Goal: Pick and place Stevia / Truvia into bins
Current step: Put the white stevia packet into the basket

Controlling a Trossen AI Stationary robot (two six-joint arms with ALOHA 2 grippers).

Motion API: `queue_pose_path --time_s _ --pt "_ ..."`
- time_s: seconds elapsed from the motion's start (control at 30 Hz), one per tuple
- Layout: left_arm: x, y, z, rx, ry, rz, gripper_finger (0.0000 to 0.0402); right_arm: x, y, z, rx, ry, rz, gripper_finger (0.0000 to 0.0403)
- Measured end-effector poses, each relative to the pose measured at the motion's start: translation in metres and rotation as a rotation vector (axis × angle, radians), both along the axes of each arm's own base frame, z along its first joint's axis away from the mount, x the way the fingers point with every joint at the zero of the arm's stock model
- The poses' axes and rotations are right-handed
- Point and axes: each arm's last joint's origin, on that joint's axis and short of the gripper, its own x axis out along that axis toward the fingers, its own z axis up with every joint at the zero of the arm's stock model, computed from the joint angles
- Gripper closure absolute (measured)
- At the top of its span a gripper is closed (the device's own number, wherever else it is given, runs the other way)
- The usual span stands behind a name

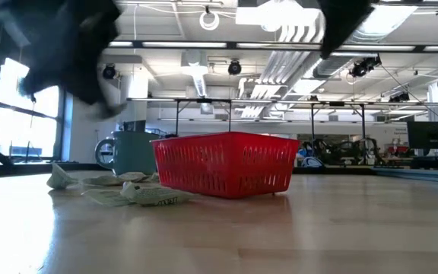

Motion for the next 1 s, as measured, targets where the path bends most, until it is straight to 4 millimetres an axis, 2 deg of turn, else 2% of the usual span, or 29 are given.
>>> queue_pose_path --time_s 0.07,0.2,0.33,0.43,0.6,0.7,0.83,0.9,1.0 --pt "0.021 0.008 0.015 0.035 -0.077 -0.076 0.0382 -0.011 0.001 -0.008 0.047 0.007 -0.020 0.0091" --pt "0.057 0.039 0.020 0.053 -0.149 -0.212 0.0379 -0.034 0.003 -0.027 0.139 0.046 -0.049 0.0091" --pt "0.085 0.073 0.011 -0.075 -0.209 -0.320 0.0342 -0.047 0.005 -0.041 0.231 0.026 -0.044 0.0091" --pt "0.097 0.084 0.001 -0.175 -0.237 -0.365 0.0309 -0.048 0.003 -0.049 0.273 -0.009 -0.038 0.0091" --pt "0.093 0.084 -0.007 -0.281 -0.166 -0.348 0.0255 -0.032 -0.003 -0.052 0.265 -0.060 0.032 0.0091" --pt "0.083 0.083 0.004 -0.280 -0.142 -0.357 0.0220 -0.021 -0.013 -0.052 0.257 -0.088 0.068 0.0091" --pt "0.060 0.090 0.023 -0.215 -0.078 -0.339 0.0181 -0.010 -0.034 -0.051 0.259 -0.084 0.080 0.0091" --pt "0.045 0.092 0.032 -0.204 -0.027 -0.318 0.0167 -0.004 -0.047 -0.052 0.327 -0.085 0.081 0.0091" --pt "0.018 0.090 0.042 -0.200 0.071 -0.278 0.0157 0.014 -0.072 -0.055 0.444 -0.179 0.047 0.0091"
